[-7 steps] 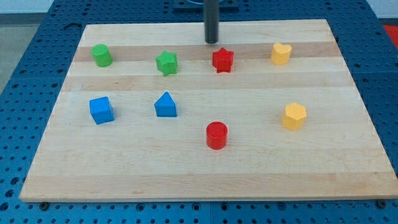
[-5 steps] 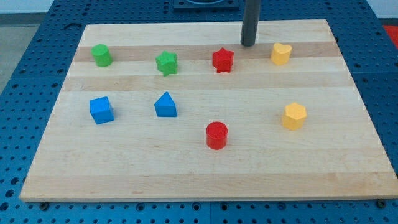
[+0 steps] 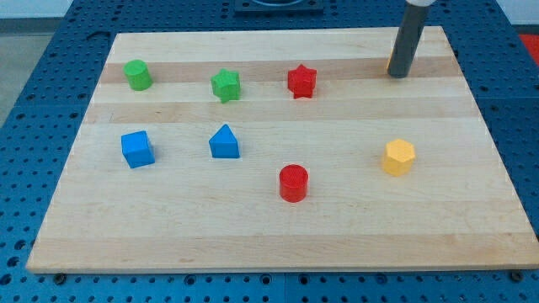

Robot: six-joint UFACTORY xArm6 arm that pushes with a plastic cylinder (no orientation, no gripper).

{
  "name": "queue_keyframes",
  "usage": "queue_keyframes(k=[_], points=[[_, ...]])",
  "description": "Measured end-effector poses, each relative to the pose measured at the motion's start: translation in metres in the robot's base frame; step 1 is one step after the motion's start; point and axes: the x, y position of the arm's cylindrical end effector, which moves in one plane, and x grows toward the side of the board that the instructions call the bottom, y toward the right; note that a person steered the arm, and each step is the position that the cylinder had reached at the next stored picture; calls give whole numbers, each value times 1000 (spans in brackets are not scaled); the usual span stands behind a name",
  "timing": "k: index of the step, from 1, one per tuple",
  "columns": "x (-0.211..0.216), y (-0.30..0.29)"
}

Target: Place the yellow blocks to the top right corner of the board

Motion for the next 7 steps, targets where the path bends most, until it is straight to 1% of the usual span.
queue_keyframes(k=[1, 3, 4, 5, 6, 7], points=[[-35, 1], [-32, -4], [-50, 4], [-52, 8], [-3, 19], [72, 68]])
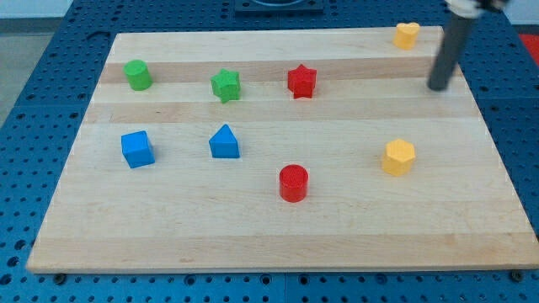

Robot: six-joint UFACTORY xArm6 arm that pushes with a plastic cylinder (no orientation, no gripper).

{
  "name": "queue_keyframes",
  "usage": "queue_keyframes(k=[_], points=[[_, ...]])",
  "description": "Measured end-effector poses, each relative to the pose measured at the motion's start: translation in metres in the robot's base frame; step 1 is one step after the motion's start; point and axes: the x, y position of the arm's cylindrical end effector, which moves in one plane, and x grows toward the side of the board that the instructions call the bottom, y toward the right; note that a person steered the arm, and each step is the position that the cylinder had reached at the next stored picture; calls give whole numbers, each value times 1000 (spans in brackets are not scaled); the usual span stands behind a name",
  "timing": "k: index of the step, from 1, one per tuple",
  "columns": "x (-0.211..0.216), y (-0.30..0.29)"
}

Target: Place the yellow blocks to the top right corner of the board

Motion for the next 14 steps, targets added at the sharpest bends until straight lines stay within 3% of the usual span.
queue_keyframes(k=[1, 2, 4, 5, 7, 9, 10, 13, 14], points=[[71, 19], [105, 0], [155, -63], [155, -88], [87, -88], [124, -123], [100, -137], [-19, -45], [-2, -57]])
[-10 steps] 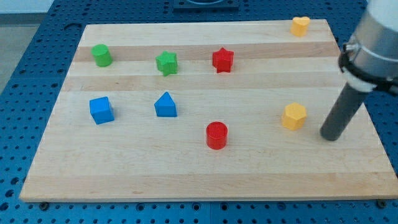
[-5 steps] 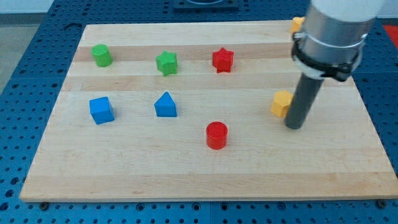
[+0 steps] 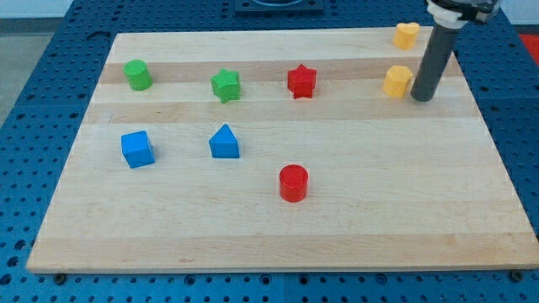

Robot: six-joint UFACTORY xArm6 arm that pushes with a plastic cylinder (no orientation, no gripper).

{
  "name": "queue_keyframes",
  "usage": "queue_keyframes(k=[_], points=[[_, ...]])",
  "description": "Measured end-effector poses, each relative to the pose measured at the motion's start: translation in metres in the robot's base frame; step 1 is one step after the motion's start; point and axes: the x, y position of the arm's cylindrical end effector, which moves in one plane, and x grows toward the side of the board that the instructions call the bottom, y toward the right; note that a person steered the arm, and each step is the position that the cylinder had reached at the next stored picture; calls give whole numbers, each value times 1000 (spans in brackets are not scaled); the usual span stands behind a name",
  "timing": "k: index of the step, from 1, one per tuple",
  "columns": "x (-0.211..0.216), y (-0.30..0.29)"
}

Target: Place the yellow blocks to the top right corner of the board

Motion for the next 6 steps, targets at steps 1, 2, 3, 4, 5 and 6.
queue_keyframes(k=[1, 2, 3, 4, 5, 6], points=[[-4, -24], [-3, -39], [-11, -38], [-24, -12], [-19, -12], [-5, -51]])
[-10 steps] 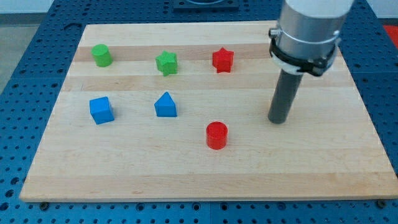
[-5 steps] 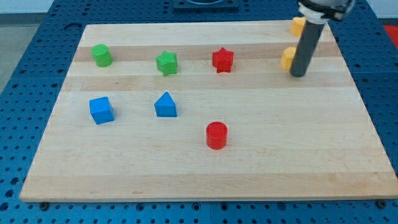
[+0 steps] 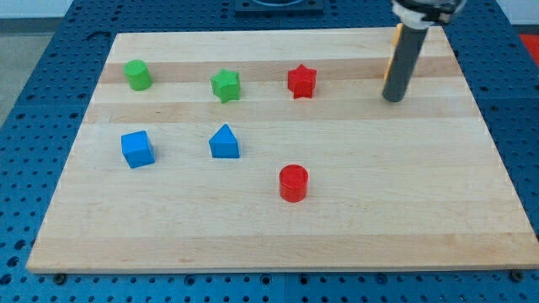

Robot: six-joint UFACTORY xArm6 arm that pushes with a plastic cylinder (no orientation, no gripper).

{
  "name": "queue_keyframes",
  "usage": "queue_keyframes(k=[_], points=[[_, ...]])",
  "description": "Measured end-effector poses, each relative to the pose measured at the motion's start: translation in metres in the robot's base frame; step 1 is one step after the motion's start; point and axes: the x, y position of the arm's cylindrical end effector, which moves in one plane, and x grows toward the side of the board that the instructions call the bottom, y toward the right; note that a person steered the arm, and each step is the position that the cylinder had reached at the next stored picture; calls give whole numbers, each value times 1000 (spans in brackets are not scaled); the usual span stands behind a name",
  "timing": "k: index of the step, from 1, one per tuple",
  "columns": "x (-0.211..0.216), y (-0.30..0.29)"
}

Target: Place the yellow blocks to the top right corner of the board

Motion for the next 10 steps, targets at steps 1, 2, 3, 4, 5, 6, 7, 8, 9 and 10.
queue_keyframes(k=[1, 2, 3, 4, 5, 6, 7, 8, 9, 10], points=[[-13, -20], [-41, -11], [-55, 16], [-50, 1], [-28, -14], [-15, 2], [-19, 42], [-44, 65], [-64, 79], [-57, 76]])
